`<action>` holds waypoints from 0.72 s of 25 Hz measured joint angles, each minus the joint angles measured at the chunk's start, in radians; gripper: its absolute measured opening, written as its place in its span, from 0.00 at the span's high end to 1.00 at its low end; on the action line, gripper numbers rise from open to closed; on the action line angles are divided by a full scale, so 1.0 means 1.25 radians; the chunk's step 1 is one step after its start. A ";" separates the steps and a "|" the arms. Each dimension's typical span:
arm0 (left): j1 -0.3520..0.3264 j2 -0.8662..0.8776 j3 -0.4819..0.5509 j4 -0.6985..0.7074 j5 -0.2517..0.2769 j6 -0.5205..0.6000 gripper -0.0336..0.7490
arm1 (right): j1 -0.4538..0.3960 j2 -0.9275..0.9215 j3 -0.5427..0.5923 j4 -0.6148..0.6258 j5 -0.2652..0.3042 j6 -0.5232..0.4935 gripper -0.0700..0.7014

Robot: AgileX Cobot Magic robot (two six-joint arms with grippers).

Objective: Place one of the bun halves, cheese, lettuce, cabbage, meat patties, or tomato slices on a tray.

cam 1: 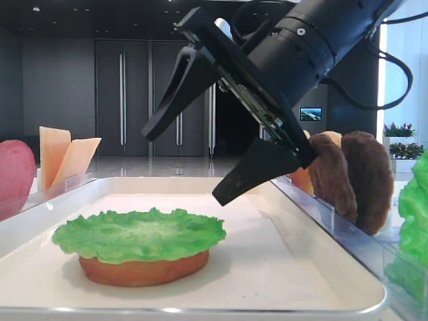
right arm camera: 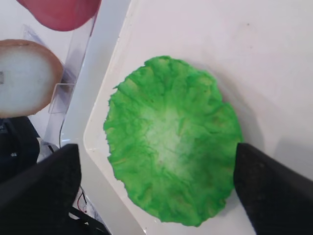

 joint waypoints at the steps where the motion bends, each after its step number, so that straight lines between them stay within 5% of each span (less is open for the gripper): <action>1: 0.000 0.000 0.000 0.000 0.000 0.000 0.27 | 0.000 -0.006 0.000 -0.002 0.000 0.003 0.10; 10: 0.000 0.000 0.000 0.000 0.000 0.000 0.27 | 0.025 -0.147 0.000 -0.159 -0.013 0.112 0.10; 18: 0.000 0.000 0.000 0.000 0.000 0.000 0.27 | 0.026 -0.245 -0.029 -0.421 0.007 0.324 0.10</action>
